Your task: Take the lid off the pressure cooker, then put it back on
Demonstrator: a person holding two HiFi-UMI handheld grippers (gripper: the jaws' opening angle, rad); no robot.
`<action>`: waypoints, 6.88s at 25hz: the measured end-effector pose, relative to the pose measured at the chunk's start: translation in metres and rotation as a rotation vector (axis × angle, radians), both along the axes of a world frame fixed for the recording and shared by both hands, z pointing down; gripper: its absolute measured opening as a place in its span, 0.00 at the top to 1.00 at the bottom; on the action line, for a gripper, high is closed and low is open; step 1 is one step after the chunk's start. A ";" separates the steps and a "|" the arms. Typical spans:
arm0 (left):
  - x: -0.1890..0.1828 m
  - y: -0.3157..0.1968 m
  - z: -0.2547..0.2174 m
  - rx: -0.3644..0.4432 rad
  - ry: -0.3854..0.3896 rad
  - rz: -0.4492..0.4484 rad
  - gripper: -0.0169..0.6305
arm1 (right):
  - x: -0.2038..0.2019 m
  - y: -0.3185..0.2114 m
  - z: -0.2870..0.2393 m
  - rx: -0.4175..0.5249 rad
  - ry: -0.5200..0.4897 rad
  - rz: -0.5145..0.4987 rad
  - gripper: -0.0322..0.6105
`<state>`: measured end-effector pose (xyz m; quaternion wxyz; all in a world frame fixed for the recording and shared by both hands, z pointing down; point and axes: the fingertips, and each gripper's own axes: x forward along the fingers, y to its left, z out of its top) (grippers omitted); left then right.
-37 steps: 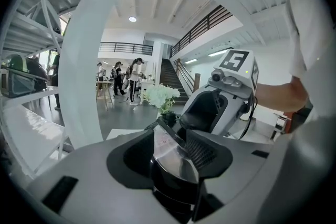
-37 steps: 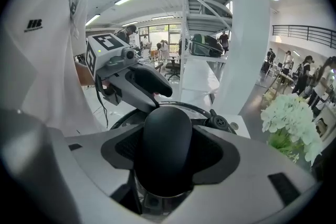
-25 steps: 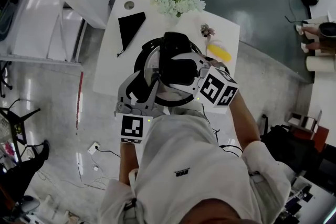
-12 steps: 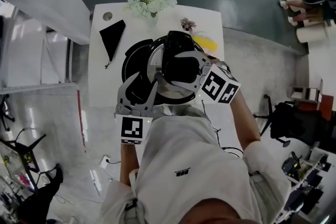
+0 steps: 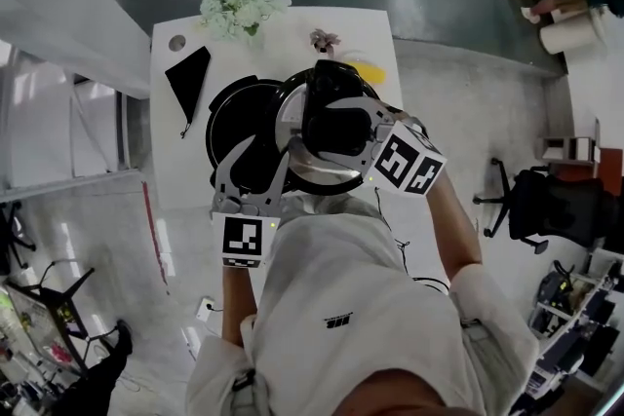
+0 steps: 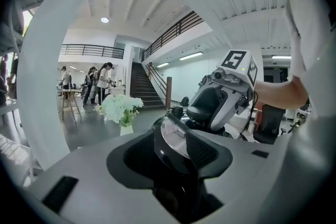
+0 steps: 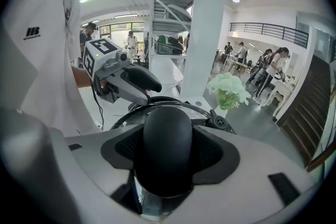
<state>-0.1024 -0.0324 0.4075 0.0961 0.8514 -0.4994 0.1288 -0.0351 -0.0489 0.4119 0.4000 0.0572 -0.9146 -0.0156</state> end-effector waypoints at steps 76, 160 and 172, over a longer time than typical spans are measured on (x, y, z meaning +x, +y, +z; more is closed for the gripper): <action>0.211 0.016 0.146 -0.257 -0.122 0.149 0.74 | 0.213 0.005 0.209 -0.139 -0.020 0.352 0.52; 0.251 0.028 0.170 -0.295 -0.145 0.141 0.76 | 0.265 0.013 0.217 -0.106 -0.088 0.512 0.41; 0.254 0.019 0.183 -0.330 -0.145 0.207 0.76 | 0.238 0.004 0.251 -0.105 0.036 0.394 0.41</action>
